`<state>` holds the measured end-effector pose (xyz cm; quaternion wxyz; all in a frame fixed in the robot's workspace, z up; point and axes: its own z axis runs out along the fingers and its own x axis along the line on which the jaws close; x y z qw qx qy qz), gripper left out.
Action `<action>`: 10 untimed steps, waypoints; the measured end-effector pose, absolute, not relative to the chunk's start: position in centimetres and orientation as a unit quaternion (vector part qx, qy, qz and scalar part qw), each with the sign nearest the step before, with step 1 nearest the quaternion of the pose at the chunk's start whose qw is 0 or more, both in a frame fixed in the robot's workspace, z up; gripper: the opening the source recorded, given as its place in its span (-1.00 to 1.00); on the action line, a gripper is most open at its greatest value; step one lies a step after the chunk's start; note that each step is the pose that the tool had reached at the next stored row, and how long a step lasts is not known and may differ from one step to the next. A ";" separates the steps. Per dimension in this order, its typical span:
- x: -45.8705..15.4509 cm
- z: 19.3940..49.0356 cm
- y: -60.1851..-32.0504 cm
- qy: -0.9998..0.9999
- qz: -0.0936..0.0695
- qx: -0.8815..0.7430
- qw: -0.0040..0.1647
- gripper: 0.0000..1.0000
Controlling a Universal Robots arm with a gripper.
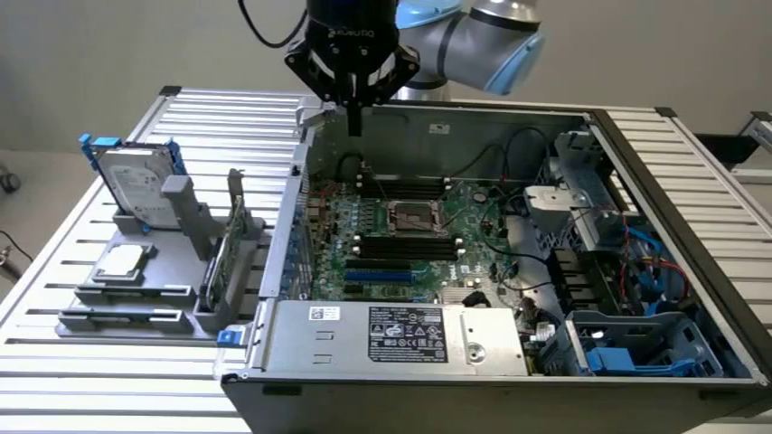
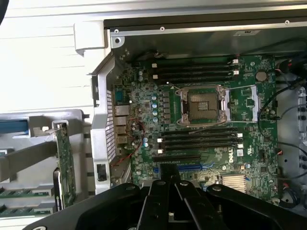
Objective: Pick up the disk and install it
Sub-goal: 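Reach for the disk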
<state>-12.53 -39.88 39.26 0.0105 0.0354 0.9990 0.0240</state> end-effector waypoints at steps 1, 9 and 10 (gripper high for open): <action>-13.0 39.3 -39.9 0.999 0.024 0.035 0.011 -0.79; -16.6 39.2 -39.9 0.999 0.024 0.035 0.011 -0.79; -17.1 39.1 -39.8 0.999 0.024 0.035 0.011 -0.79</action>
